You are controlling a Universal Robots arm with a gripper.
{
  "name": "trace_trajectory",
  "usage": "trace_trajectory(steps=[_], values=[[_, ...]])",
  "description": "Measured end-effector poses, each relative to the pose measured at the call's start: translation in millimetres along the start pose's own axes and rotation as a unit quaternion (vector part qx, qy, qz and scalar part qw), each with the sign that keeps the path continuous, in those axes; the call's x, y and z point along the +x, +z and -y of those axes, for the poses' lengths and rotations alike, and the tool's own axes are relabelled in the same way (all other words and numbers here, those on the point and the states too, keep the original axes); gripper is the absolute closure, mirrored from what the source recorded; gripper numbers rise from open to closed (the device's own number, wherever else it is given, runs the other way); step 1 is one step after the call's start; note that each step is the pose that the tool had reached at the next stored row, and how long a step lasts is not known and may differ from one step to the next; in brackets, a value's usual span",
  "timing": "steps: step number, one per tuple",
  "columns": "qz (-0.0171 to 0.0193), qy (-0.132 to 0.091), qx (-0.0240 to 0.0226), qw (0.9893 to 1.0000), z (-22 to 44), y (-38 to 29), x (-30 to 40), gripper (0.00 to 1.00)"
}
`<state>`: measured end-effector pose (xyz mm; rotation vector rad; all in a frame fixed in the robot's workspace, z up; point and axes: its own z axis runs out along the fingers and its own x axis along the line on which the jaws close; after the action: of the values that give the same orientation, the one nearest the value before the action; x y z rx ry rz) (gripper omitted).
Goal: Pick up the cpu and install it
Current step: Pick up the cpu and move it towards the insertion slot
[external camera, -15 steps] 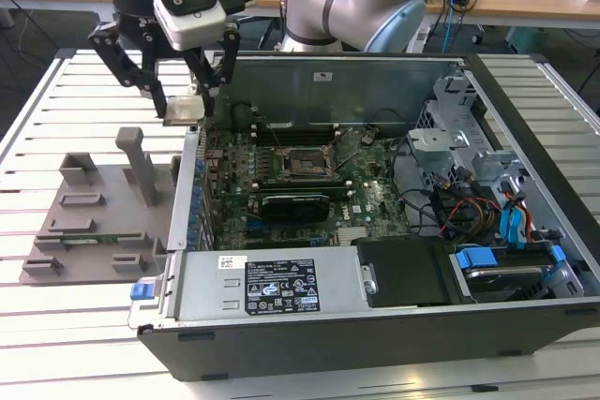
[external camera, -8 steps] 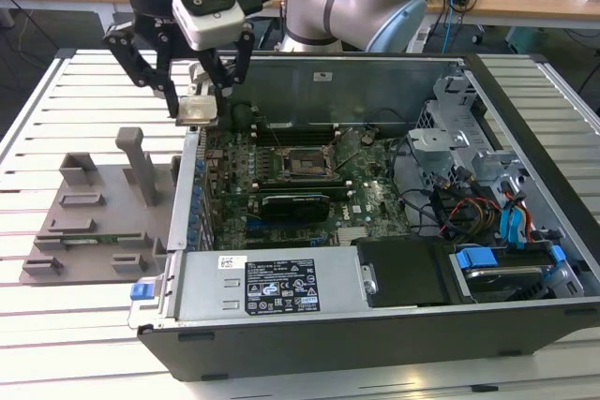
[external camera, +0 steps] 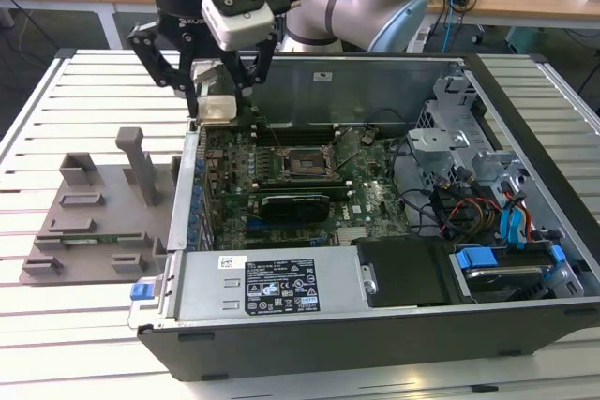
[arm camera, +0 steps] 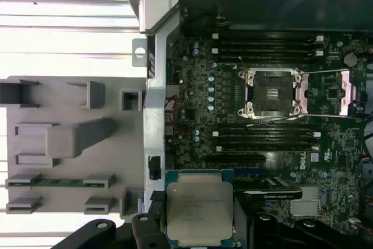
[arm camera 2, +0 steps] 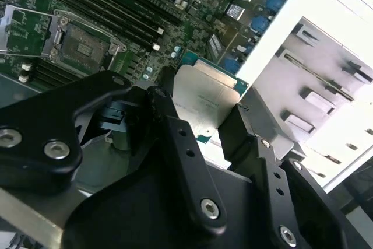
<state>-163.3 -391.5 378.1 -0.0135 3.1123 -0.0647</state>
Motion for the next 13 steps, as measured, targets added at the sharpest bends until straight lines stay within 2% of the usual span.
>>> trace_trajectory(steps=[4, 8, 9, 13], values=[[-0.0003, 0.0, 0.0, 1.0, -0.9, 1.7, -13.7, 0.45], [-0.0009, 0.0, 0.0, 1.0, -4.6, 5.4, -25.8, 0.45], [-0.0011, 0.0, 0.0, 1.0, -6.5, 7.6, -29.9, 0.45], [-0.0017, 0.0, 0.0, 1.0, -10.9, 15.0, -39.3, 0.45]])
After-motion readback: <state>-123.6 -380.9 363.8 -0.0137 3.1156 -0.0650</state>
